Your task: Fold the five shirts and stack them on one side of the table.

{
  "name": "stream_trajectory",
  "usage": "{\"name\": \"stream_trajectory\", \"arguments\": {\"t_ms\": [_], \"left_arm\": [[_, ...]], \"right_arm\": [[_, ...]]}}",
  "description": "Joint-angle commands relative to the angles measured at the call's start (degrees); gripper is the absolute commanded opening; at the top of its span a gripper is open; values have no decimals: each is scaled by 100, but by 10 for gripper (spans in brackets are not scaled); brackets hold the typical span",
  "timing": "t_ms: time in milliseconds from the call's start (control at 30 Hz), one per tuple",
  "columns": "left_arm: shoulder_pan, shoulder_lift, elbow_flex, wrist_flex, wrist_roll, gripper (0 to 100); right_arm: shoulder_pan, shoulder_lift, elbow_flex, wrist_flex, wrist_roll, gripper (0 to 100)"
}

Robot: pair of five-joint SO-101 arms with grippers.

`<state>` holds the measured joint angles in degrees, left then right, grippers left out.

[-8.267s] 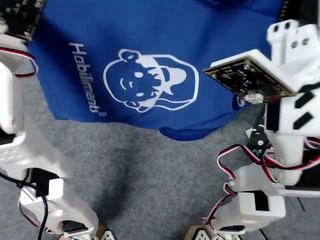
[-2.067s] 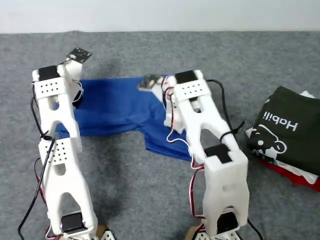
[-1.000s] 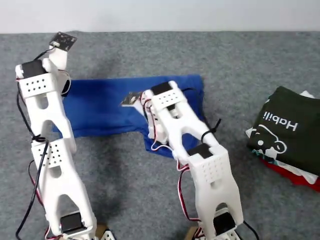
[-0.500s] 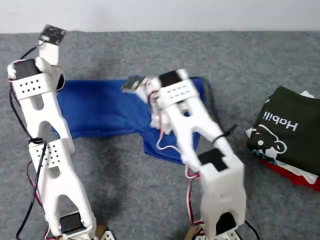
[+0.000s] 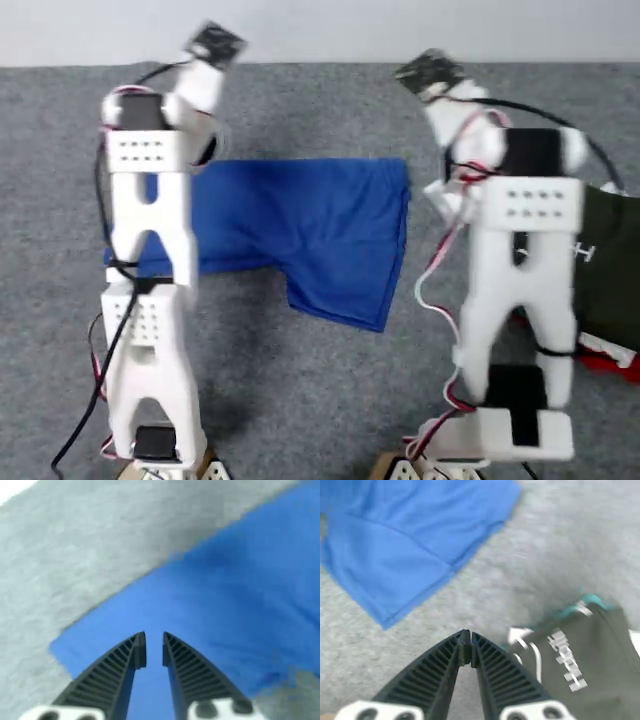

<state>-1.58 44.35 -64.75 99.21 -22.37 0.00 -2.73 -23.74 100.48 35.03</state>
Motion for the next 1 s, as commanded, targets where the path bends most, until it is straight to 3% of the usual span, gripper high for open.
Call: {"name": "stream_trajectory", "arguments": {"t_ms": [0,300,533,700,967], "left_arm": [[615,-1116,1130,149,-105,68],[2303,-2778,4321,88,-862,55],[3244,-2866,5657,-782,-1055,124],[3657,-2690,6193,-1398,-1029,161],[3675,-1556,6193,-1996,-1046,164]], "right_arm": [[602,-497,-255,207,-53,9],[1710,-954,-255,233,-53,9],[2185,-1402,466,233,-18,9],[2299,-1886,1187,224,-9,9],[2299,-2316,1574,207,0,9]]}}
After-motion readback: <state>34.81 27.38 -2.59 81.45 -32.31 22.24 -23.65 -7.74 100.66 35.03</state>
